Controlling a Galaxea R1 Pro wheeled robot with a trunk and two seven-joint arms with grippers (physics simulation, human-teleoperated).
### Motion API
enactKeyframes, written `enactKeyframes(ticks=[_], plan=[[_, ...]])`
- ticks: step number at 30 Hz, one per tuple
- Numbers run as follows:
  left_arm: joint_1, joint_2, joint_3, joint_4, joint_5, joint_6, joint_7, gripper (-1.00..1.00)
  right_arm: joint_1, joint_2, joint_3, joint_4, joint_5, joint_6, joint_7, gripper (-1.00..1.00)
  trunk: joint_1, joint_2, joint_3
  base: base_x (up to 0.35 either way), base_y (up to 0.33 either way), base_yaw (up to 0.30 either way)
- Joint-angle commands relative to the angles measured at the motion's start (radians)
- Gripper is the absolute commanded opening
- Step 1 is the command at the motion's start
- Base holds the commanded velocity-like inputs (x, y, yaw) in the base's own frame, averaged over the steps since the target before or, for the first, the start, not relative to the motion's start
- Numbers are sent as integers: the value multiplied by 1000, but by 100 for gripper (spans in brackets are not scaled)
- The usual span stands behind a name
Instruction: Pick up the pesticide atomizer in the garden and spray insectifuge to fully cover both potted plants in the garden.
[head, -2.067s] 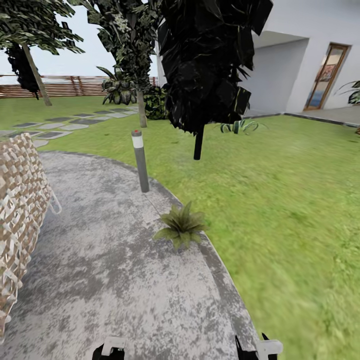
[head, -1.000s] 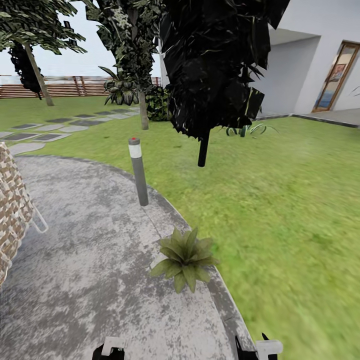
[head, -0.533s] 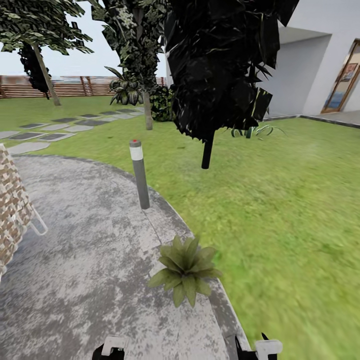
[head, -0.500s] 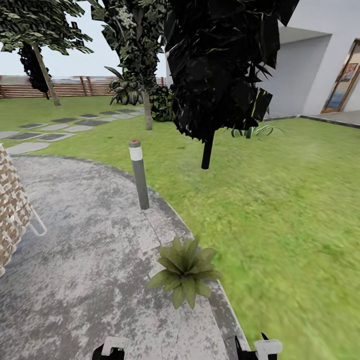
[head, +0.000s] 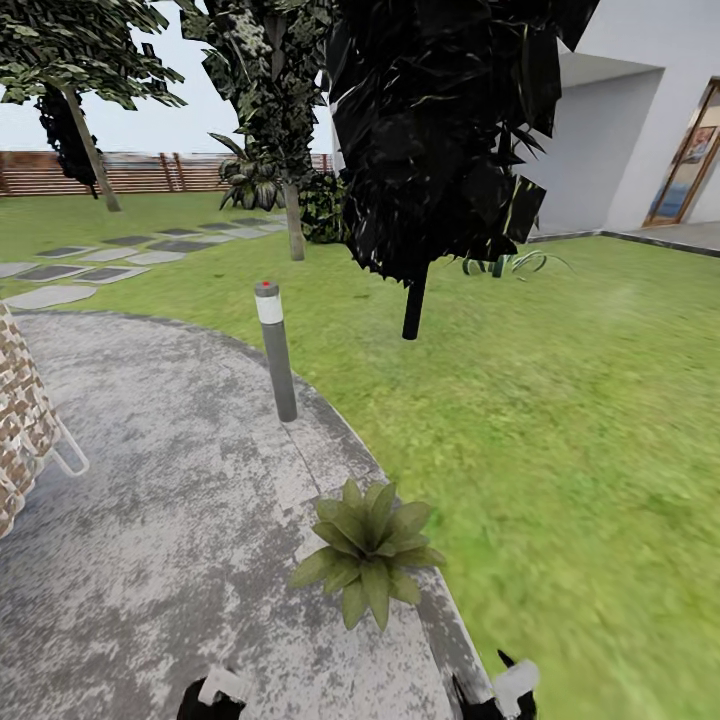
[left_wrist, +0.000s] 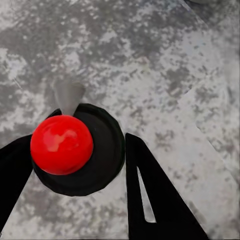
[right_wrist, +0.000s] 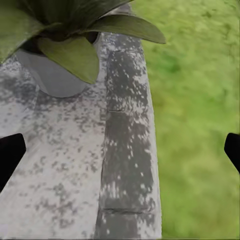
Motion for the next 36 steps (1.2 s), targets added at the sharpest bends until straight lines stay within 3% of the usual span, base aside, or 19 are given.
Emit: enactKeyframes(ticks=[1,4,6,7,8,9,11,14,17,19,23,24,27,31,36], plan=[[-2,17,6,0,-33,-1,-63,-100,0,1,1,-24,36,0,31,100,0,0,-1,0,0,0],[-3,71,2,-1,-82,14,-226,-100,0,8,15,-103,127,64,145,100,0,0,-1,0,0,0],[-3,117,0,-10,-128,72,-365,-100,-9,12,19,-193,205,189,326,100,0,0,-1,0,0,0],[-3,127,0,-33,-172,100,-430,-100,-20,20,19,-240,223,234,425,100,0,0,-1,0,0,0],[-3,130,0,-52,-207,114,-471,-100,-27,29,20,-270,230,254,483,100,0,0,-1,0,0,0],[-3,131,0,-86,-267,133,-529,-100,-38,43,20,-307,236,279,556,100,0,0,-1,0,0,0],[-3,125,2,-144,-352,172,-605,-100,-57,71,20,-349,242,317,626,100,0,0,-1,0,0,0],[-4,116,3,-237,-396,275,-658,-100,-91,113,35,-371,246,381,657,100,0,0,-1,0,0,0],[-4,97,1,-342,-407,387,-714,-100,-139,128,126,-376,244,446,681,100,0,0,-1,0,0,0],[-5,90,0,-385,-409,415,-750,-100,-153,131,169,-377,243,466,690,100,0,0,-1,0,0,0],[-35,74,-23,-413,-436,448,-772,-100,-174,140,191,-378,242,475,725,100,0,0,-1,0,0,0],[-46,70,-39,-414,-454,475,-775,-100,-181,143,193,-378,243,476,746,-100,0,0,-1,0,0,0],[-65,48,-68,-417,-475,530,-779,-100,-196,146,195,-378,244,477,790,-100,0,0,-1,0,0,0],[-70,26,-94,-417,-479,542,-780,-100,-201,147,195,-378,244,477,828,-100,0,0,-1,0,0,0],[-118,-22,-117,-416,-481,547,-794,-100,-202,175,196,-382,245,478,858,-100,0,0,-1,0,0,0]])
